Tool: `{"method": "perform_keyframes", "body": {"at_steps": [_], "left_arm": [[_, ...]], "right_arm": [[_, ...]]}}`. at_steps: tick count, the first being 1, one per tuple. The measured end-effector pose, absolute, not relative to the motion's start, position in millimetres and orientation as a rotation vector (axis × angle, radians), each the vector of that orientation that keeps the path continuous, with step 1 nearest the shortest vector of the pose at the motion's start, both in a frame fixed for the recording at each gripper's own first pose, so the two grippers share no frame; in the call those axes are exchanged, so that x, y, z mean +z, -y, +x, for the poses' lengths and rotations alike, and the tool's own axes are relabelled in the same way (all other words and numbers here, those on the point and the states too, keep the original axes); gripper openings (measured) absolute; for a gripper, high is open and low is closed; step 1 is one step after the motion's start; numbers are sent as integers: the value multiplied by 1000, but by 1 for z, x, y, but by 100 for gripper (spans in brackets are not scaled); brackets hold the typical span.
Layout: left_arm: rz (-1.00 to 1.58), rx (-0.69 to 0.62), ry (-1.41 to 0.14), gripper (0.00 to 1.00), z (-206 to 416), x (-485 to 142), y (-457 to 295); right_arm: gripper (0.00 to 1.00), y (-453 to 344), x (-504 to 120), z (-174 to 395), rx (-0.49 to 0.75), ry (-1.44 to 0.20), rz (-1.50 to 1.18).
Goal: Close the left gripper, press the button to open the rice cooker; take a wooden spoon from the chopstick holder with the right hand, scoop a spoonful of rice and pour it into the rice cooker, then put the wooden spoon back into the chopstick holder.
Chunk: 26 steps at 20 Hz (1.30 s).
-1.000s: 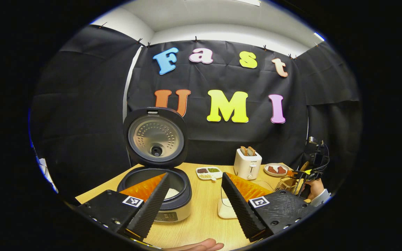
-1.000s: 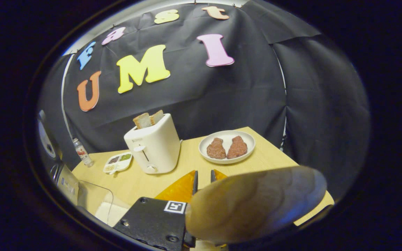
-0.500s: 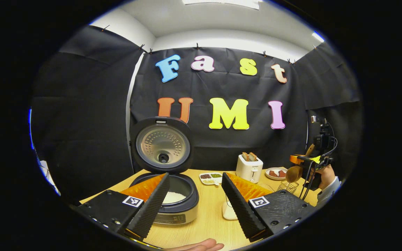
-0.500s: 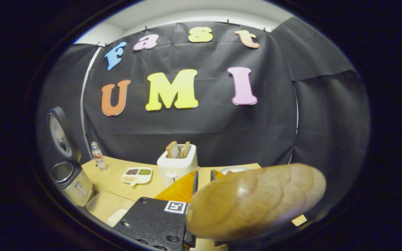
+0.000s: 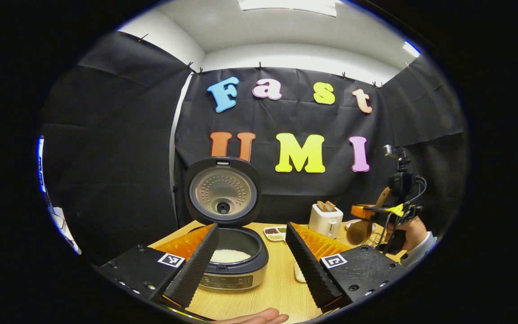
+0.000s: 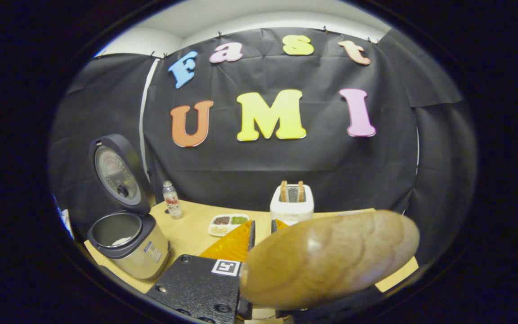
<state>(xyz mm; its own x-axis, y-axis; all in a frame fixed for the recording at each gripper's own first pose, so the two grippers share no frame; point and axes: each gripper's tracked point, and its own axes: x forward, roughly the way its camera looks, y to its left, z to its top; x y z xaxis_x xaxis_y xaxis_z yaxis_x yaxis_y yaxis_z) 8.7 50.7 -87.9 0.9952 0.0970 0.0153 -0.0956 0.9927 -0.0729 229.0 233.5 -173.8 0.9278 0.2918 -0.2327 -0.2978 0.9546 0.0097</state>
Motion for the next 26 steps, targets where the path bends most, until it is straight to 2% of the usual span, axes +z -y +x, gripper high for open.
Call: {"method": "perform_keyframes", "body": {"at_steps": [8, 16, 19, 26], "left_arm": [[-96, 101, -1, 95, 6, -101, -64], [-115, 89, -16, 95, 9, -111, -60], [-118, 92, -19, 95, 10, -112, -62], [-126, 95, -26, 95, 13, -116, -64]], "right_arm": [[19, -243, -267, 234, 278, -348, -99], [19, -225, -304, 240, 207, -374, -256], [19, -228, -314, 233, 212, -432, -177], [19, -267, -319, 217, 314, -515, 12]]}}
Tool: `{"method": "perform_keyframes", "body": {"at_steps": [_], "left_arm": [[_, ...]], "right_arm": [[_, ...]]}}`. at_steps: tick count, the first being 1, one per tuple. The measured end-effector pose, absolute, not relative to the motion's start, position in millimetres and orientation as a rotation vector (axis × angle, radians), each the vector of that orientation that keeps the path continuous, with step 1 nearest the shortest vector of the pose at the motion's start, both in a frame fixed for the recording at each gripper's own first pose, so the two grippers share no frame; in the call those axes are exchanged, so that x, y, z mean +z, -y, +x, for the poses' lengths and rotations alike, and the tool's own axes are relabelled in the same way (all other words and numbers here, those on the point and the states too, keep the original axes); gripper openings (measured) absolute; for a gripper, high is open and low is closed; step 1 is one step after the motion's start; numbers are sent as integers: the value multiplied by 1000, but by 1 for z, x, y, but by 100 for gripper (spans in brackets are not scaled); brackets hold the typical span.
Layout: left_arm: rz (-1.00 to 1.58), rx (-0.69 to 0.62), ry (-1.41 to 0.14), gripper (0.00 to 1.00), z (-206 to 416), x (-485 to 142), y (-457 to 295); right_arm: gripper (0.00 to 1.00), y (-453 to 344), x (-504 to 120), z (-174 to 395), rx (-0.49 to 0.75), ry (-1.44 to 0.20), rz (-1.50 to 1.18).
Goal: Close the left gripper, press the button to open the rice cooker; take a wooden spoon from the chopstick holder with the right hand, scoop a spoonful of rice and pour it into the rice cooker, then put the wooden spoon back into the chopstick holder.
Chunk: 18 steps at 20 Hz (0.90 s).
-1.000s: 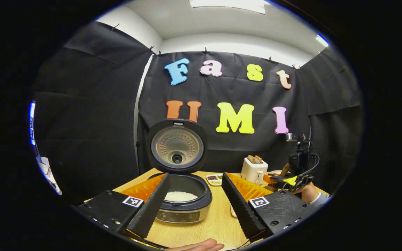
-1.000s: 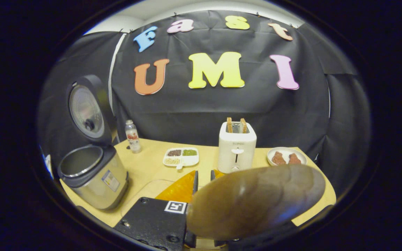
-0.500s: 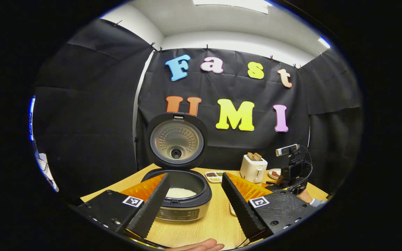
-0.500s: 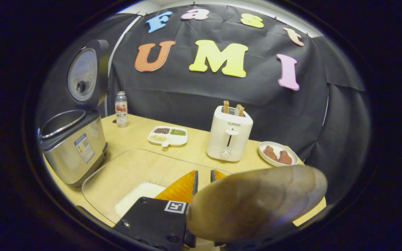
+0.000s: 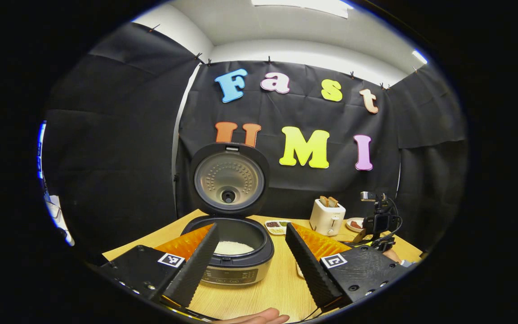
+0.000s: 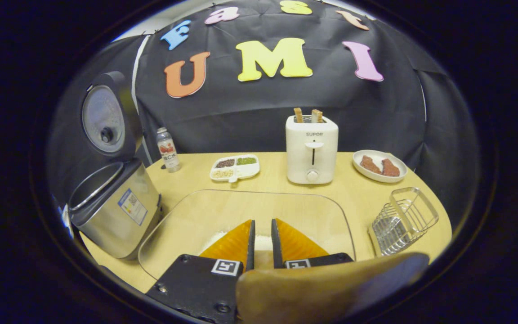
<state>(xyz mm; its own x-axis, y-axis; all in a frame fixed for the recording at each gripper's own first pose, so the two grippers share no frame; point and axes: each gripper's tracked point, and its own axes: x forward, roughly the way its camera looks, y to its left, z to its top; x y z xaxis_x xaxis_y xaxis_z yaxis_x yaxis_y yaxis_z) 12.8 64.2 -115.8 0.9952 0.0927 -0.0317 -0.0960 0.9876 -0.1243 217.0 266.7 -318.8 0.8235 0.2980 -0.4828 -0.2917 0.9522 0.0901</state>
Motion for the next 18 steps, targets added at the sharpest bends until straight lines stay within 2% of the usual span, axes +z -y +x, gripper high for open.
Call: {"method": "perform_keyframes", "body": {"at_steps": [4, 11, 18], "left_arm": [[-117, 98, -37, 95, 13, -121, -65], [-120, 112, -50, 95, 17, -125, -71], [-102, 117, -58, 95, 16, -125, -69]], "right_arm": [[19, -299, -326, 208, 409, -598, 119], [19, -308, -318, 206, 467, -670, 396], [19, -290, -288, 211, 428, -635, 740]]}}
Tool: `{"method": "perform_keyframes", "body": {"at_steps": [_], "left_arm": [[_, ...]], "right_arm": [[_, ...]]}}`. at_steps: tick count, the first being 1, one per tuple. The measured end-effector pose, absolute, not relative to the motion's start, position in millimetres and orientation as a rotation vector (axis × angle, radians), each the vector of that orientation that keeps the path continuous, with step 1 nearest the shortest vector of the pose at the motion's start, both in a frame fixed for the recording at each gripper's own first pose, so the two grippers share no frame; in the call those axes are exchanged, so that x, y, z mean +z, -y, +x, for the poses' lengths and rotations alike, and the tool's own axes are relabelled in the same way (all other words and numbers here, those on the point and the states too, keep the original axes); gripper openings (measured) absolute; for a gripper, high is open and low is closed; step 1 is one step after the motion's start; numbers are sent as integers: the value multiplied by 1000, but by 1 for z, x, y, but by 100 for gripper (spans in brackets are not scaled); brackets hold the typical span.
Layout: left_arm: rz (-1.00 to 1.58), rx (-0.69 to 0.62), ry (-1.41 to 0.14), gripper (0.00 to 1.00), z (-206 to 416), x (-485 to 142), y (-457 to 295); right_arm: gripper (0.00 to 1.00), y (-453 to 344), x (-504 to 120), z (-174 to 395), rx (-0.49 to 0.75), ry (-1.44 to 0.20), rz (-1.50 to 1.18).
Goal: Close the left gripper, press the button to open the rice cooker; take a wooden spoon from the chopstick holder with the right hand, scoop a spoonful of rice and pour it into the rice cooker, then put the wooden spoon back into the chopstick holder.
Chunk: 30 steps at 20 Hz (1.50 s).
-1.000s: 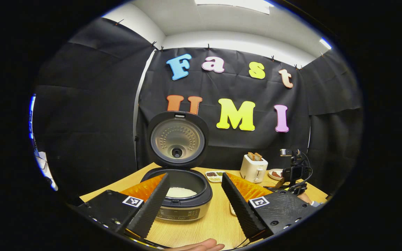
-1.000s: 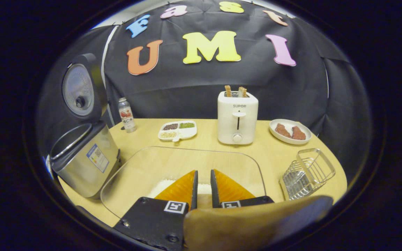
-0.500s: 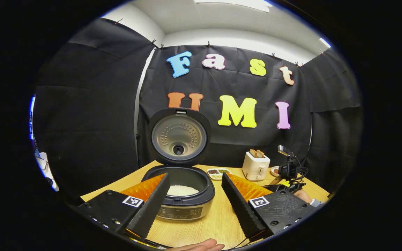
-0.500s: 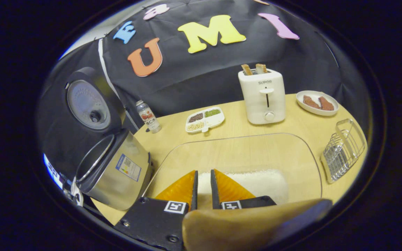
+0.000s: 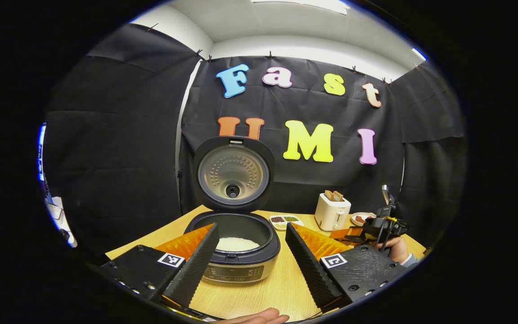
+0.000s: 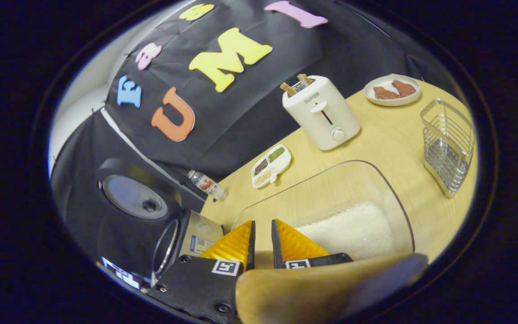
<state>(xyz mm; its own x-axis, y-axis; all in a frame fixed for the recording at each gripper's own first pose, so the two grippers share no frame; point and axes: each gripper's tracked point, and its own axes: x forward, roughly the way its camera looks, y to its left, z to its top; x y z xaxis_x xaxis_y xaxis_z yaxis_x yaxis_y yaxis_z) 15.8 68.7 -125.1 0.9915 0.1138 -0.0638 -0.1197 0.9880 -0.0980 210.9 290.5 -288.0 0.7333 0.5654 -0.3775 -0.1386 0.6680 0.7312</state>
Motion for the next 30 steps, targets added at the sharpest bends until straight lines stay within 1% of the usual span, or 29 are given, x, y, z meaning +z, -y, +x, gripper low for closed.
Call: {"method": "perform_keyframes", "body": {"at_steps": [3, 5, 10, 11, 13, 16, 20, 22, 26, 30], "left_arm": [[-78, 111, -54, 95, 15, -121, -65], [-69, 103, -48, 95, 14, -119, -61], [-51, 108, -47, 95, 15, -114, -60], [-43, 111, -47, 95, 13, -113, -61], [-29, 108, -41, 95, 10, -109, -60], [-22, 107, -27, 95, 5, -104, -62], [-22, 103, -18, 95, -7, -101, -72], [-29, 105, -29, 95, -11, -103, -81], [-19, 123, -35, 95, -25, -105, -101], [20, 100, -42, 95, -37, -109, -105]], "right_arm": [[19, -270, -273, 215, 401, -604, 972], [19, -258, -261, 215, 408, -581, 1109], [19, -240, -224, 205, 496, -599, 1558], [18, -241, -218, 202, 523, -609, 1593], [17, -245, -206, 196, 550, -606, 1564], [17, -247, -191, 193, 549, -588, 1516], [18, -266, -177, 185, 573, -609, 1496], [17, -283, -173, 187, 574, -628, 1449], [17, -318, -159, 188, 597, -653, 1365], [17, -360, -146, 183, 630, -680, 1261]]}}
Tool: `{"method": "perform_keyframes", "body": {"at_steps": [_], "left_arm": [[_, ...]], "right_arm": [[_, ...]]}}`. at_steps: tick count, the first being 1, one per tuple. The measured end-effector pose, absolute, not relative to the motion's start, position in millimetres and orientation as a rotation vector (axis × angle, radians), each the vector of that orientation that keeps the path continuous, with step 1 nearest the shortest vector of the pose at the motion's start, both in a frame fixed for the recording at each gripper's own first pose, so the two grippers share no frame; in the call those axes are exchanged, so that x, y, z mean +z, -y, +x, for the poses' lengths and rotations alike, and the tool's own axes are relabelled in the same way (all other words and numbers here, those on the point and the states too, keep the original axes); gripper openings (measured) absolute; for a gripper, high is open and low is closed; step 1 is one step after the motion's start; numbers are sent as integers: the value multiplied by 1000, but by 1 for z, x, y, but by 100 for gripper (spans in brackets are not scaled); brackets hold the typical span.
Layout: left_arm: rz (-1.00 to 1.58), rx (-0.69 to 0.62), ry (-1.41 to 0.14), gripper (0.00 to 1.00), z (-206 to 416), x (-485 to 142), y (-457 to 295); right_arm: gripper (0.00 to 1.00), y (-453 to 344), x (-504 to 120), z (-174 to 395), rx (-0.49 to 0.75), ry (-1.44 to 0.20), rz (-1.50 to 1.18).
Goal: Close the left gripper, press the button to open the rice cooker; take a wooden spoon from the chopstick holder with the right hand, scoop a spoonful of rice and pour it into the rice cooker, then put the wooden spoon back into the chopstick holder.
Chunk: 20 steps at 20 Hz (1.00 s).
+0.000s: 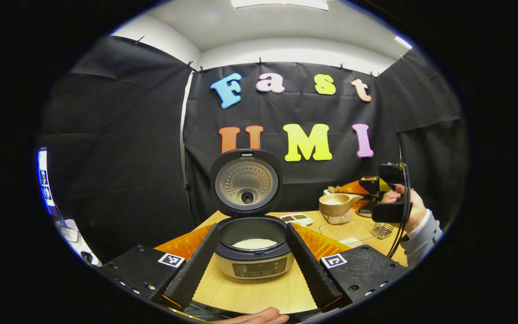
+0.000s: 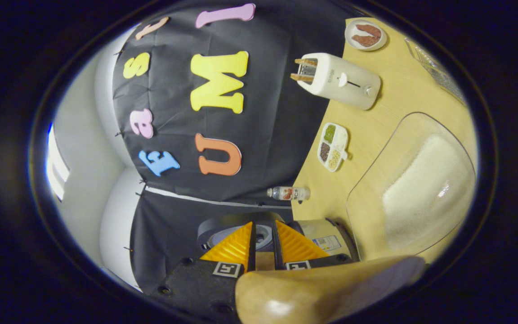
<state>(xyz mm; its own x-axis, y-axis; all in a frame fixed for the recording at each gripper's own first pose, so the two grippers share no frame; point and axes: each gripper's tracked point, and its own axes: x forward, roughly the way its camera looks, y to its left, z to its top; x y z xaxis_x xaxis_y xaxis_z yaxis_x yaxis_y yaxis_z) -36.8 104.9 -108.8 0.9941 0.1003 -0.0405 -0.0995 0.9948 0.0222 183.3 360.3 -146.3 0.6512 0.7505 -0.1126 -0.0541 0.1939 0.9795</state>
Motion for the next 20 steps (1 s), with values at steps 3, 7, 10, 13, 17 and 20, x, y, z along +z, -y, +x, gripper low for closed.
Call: {"method": "perform_keyframes", "body": {"at_steps": [3, 7, 10, 13, 17, 20], "left_arm": [[61, 100, -36, 95, -43, -109, -108], [71, 112, -32, 95, -48, -109, -114], [60, 125, -30, 95, -51, -110, -120], [63, 138, -33, 95, -53, -112, -127], [64, 156, -34, 95, -54, -115, -135], [47, 171, -26, 95, -53, -116, -137]], "right_arm": [[17, -392, -141, 181, 646, -692, 1174], [17, -437, -143, 184, 653, -717, 1048], [17, -466, -150, 189, 632, -745, 935], [17, -489, -150, 193, 631, -735, 803], [18, -512, -145, 192, 639, -676, 598], [17, -524, -145, 194, 633, -624, 452]]}}
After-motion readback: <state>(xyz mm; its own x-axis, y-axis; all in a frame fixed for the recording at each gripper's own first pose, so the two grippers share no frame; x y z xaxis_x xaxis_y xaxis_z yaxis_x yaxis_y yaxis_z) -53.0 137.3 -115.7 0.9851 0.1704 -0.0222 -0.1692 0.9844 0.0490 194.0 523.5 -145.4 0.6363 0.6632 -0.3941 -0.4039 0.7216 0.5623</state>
